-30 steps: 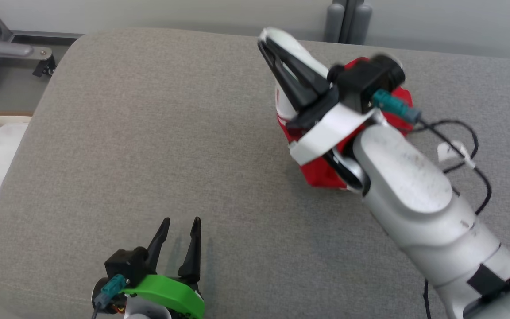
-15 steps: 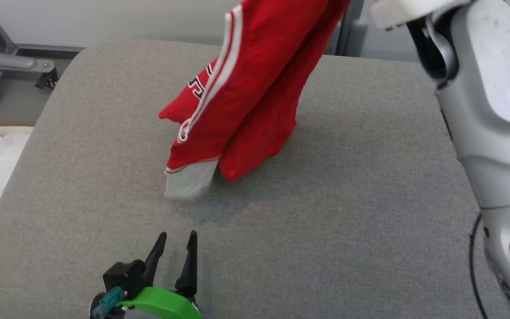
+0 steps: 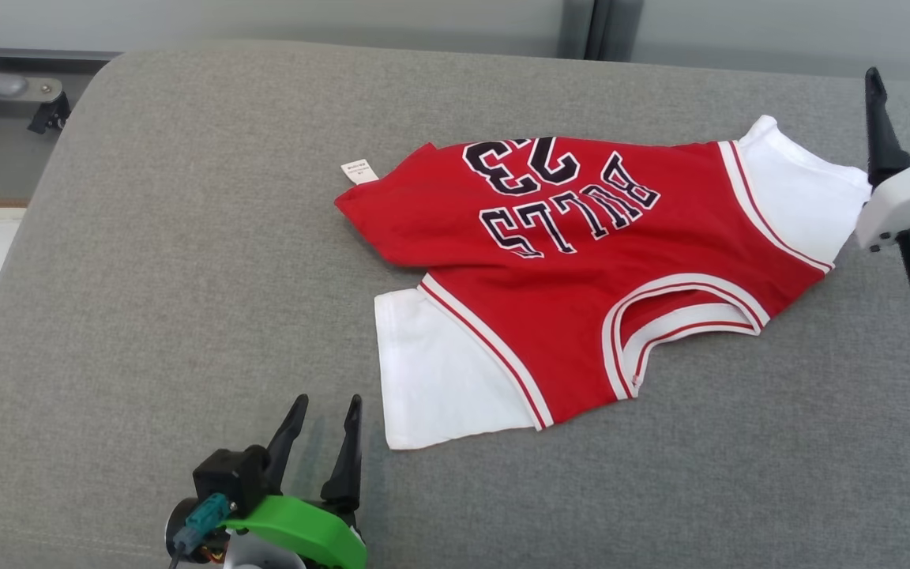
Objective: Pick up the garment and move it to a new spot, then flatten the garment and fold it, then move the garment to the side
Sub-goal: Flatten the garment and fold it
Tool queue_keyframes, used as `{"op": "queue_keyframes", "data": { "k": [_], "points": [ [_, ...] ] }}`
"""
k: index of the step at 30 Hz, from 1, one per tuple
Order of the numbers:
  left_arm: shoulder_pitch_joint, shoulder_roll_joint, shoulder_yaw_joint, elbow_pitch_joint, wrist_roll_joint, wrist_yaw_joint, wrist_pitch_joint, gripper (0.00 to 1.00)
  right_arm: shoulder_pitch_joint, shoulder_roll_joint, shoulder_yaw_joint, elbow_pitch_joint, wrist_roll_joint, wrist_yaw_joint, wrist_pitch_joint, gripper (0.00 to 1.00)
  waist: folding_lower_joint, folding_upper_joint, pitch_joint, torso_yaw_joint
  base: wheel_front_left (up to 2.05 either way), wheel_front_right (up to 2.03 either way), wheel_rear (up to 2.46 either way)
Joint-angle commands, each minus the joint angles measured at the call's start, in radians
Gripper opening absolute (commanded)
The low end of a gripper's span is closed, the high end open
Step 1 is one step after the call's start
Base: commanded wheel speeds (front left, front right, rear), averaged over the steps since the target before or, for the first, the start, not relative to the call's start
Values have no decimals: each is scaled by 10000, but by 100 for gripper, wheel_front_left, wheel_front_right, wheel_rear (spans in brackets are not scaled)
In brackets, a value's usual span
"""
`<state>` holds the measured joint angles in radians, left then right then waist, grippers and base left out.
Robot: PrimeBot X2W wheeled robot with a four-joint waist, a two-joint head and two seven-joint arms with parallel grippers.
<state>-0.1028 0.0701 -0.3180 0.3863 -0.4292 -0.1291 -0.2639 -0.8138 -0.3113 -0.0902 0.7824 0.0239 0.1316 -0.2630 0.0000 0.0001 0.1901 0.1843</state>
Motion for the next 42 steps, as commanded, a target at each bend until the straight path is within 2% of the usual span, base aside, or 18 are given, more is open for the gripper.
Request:
{"op": "queue_keyframes", "data": {
  "k": [1,6,11,15,19,24,25,26,27,30,33,42],
  "points": [
    [-108,42,38,5,-1,-28,-4,100,354,253,-102,-197,0,-17,-21,100,0,-1,-17,-67,0,0,0],
    [-87,14,21,57,25,-30,-4,100,1538,1299,712,-1111,335,-17,-20,100,0,-1,-154,-137,0,0,0],
    [64,-32,28,60,6,-28,-4,100,3261,2051,2846,-1971,1053,-19,-22,100,0,-1,-289,-188,0,0,0],
    [188,-49,67,43,21,-30,-4,100,4187,2227,4303,-1882,1390,-19,-20,100,0,-1,-336,-246,0,0,0],
    [169,-61,48,70,37,-28,-4,100,4425,2207,4652,-1057,1281,-19,-6,100,0,-1,-280,-256,0,0,0],
    [76,-60,0,99,10,-28,-4,100,4209,2355,4434,-5,954,-17,44,100,0,-1,-213,-171,0,0,0],
    [68,-59,4,102,2,-28,-4,100,4173,2379,4445,170,932,-17,49,75,0,-1,-203,-159,0,0,0],
    [71,-49,15,104,-7,-28,-4,100,4125,2421,4457,378,909,-19,49,9,0,-1,-195,-157,0,0,0],
    [78,-41,19,106,-10,-28,-4,100,4057,2444,4525,579,849,-19,59,0,0,-1,-186,-152,0,0,0],
    [107,-25,49,106,-3,-28,-4,100,3901,2462,4574,980,970,-17,87,0,0,-1,-172,-165,0,0,0],
    [111,-33,90,125,22,-29,-4,100,3723,2031,4162,1239,1095,-34,81,0,0,-1,-183,-203,0,0,0],
    [177,-32,101,71,45,-29,-4,100,3157,-137,2636,1317,1250,-21,39,0,0,-1,-318,-501,0,0,0]
  ]
}}
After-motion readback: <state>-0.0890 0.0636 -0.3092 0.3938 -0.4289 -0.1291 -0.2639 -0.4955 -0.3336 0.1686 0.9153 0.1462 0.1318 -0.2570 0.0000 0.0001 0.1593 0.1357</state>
